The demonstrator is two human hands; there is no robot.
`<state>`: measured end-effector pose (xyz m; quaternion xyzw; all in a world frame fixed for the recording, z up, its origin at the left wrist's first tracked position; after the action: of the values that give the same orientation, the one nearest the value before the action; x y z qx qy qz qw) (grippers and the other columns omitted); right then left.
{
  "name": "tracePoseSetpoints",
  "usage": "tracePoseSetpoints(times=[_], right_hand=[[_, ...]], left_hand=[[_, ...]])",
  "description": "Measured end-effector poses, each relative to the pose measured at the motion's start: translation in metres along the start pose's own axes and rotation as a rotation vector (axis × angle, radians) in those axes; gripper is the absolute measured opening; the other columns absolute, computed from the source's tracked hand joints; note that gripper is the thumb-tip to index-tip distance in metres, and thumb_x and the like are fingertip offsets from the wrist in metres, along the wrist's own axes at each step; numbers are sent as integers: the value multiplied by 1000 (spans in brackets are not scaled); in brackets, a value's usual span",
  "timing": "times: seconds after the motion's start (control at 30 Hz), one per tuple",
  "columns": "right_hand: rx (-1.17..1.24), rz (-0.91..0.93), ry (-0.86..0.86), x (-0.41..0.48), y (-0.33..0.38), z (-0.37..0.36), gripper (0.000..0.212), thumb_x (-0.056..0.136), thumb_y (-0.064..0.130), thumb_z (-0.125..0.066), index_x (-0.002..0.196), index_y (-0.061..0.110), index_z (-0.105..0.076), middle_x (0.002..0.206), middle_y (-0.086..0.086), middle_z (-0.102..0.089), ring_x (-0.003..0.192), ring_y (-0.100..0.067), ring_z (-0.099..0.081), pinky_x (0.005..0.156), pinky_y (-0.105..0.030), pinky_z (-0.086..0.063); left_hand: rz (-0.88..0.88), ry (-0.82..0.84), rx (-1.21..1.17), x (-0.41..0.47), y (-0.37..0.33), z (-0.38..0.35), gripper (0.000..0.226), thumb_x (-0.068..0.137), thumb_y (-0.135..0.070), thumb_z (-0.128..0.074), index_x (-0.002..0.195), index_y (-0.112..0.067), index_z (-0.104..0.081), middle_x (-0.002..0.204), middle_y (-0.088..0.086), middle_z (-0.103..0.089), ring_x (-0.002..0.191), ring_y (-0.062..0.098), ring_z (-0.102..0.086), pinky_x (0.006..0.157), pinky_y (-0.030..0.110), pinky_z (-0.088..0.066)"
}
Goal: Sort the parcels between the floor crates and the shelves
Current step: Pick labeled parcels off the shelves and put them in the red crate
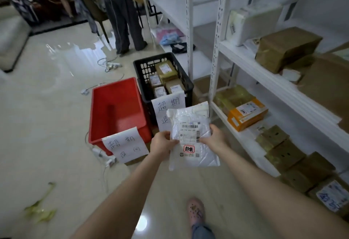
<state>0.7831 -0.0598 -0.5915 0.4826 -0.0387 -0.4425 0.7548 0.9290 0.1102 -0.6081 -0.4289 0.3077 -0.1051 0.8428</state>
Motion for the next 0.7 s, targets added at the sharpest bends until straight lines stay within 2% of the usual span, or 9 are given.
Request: tracePoseSetpoints(times=[0.1, 0.2, 0.3, 0.4, 0.5, 0.6, 0.7], right_hand=[[14, 3, 39, 61, 34, -15, 31, 74, 21, -73, 97, 32, -55, 92, 8, -67, 77, -16, -66, 71, -39, -57], [2, 22, 57, 113, 72, -28, 31, 73, 18, -74, 94, 30, -55, 96, 5, -68, 72, -9, -60, 59, -24, -48], [-11, 41, 96, 159, 110, -47, 32, 76, 17, -73, 102, 28, -58, 97, 5, -68, 75, -10, -61, 60, -25, -48], [-29, 51, 124, 196, 141, -69, 32, 81, 20, -71, 107, 32, -56, 99, 6, -67, 73, -9, -62, 57, -25, -48], [-40, 54, 145, 230, 168, -97, 32, 82, 22, -69, 110, 31, -56, 104, 4, -67, 79, -13, -63, 66, -30, -52], [-69, 95, 155, 260, 204, -137, 45, 84, 25, -68, 125, 28, -51, 113, 2, -64, 89, -18, -60, 73, -33, -49], [-97, 130, 178, 290, 243, -189, 54, 86, 26, -65, 135, 30, -42, 117, 2, -62, 92, -21, -57, 69, -31, -43]], left_hand=[[23, -34, 11, 57, -19, 24, 27, 78, -19, -76, 103, -18, -63, 98, 0, -70, 80, 19, -71, 68, 42, -60], [21, -76, 51, 107, -40, 50, 32, 78, -20, -77, 106, -17, -63, 98, -1, -69, 80, 16, -70, 68, 38, -60], [24, -123, 70, 151, -54, 78, 36, 77, -22, -77, 109, -17, -63, 100, -1, -69, 84, 18, -69, 73, 40, -60], [52, -139, 43, 191, -57, 102, 36, 76, -23, -78, 107, -21, -59, 99, -3, -67, 84, 17, -69, 75, 40, -60], [79, -181, 5, 228, -54, 132, 31, 76, -24, -77, 102, -24, -59, 91, -7, -65, 79, 14, -69, 73, 38, -60], [97, -237, -24, 263, -44, 173, 21, 78, -23, -76, 90, -28, -60, 89, -9, -68, 73, 9, -68, 67, 32, -60], [137, -277, -49, 304, -24, 220, 28, 79, -22, -75, 104, -22, -62, 93, -6, -66, 75, 12, -67, 66, 30, -57]])
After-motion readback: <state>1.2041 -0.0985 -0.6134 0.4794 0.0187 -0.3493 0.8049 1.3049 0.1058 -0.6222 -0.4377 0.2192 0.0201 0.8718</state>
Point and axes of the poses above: each hand's wrist, its own x-axis towards the middle knuckle, its own z-axis out of the back of the hand, y = z × x, the point moved 10 cm from there along x, towards the middle knuckle
